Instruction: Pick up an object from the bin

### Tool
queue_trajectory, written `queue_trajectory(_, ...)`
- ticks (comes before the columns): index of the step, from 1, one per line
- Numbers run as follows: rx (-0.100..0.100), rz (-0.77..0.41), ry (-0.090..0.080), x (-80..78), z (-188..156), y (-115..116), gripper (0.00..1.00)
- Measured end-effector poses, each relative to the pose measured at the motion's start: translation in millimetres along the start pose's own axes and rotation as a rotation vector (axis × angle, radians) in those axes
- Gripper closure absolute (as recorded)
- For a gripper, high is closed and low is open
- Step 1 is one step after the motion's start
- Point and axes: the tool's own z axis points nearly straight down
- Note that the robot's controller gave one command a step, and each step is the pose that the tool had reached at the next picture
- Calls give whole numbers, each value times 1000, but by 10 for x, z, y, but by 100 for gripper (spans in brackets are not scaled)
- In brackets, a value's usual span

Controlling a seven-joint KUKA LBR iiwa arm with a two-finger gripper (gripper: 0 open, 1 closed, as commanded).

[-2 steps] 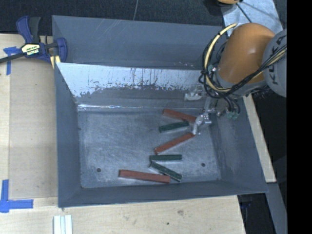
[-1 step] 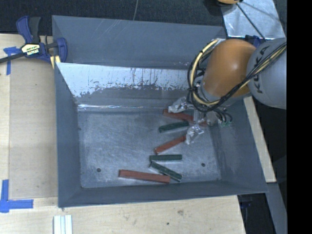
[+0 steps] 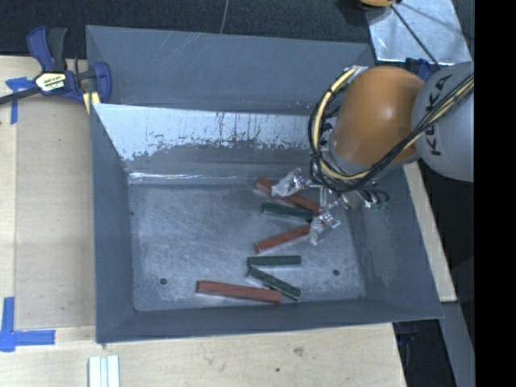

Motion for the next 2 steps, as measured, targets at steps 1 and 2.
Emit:
queue_trajectory(1, 4, 39, -7, -102, -152, 3, 0)
queue_trajectory(2, 3, -198, -4, -124, 231, 184, 0)
